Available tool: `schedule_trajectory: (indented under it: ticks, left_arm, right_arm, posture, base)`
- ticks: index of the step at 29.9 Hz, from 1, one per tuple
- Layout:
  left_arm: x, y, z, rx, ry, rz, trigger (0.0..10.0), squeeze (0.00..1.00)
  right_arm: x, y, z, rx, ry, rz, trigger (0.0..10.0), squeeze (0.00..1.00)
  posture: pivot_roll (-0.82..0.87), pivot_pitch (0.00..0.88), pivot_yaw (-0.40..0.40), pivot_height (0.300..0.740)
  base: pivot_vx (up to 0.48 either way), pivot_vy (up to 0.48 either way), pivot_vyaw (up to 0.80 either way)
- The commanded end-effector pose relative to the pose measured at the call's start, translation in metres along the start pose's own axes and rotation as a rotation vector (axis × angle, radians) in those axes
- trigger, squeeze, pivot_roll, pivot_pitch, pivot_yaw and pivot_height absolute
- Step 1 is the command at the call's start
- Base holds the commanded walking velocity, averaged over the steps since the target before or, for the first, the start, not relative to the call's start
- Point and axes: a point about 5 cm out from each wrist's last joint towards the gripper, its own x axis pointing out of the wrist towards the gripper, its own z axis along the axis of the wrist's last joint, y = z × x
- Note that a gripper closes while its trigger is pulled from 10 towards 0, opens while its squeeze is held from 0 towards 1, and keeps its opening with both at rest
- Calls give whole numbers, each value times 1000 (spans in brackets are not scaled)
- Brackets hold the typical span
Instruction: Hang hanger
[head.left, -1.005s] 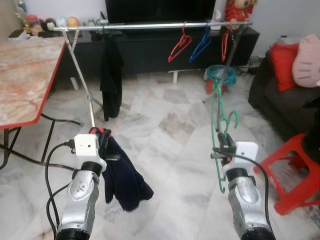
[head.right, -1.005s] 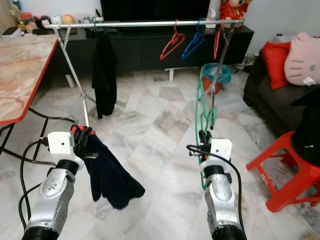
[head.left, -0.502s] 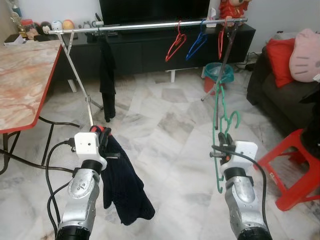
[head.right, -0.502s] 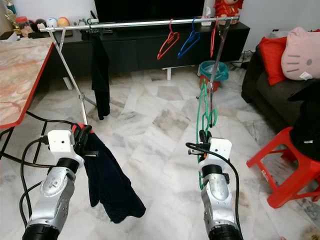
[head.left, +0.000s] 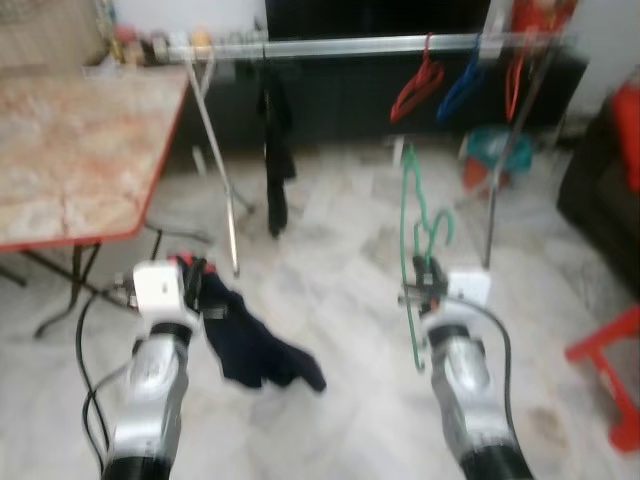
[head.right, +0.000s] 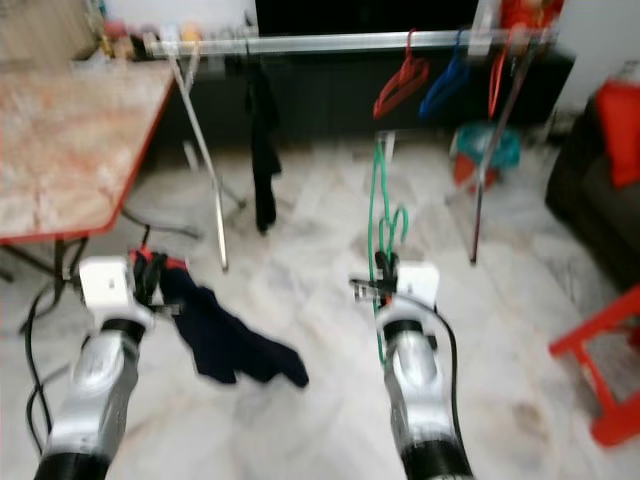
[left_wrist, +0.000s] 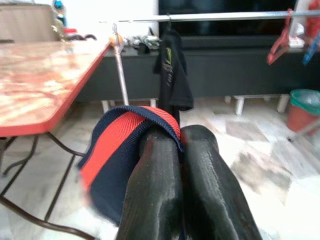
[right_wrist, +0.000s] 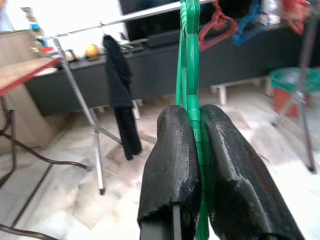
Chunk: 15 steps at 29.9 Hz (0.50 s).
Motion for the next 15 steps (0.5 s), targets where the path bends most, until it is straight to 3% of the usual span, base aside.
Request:
schedule_trajectory:
  ticks: [1, 15]
  left_arm:
    - [5, -4, 11, 29, -42, -23, 10000, 0]
    - [5, -1, 12, 15, -46, 0, 10000, 0]
  right_arm:
    - [0, -2, 2, 5, -5, -9, 10000, 0]
    - [0, 4, 0, -17, 5, 22, 10000, 0]
  posture:
    - [-64, 0, 42, 740]
    - [-52, 0, 29, 740]
  base:
    - [0, 337, 0]
    - [0, 335, 0]
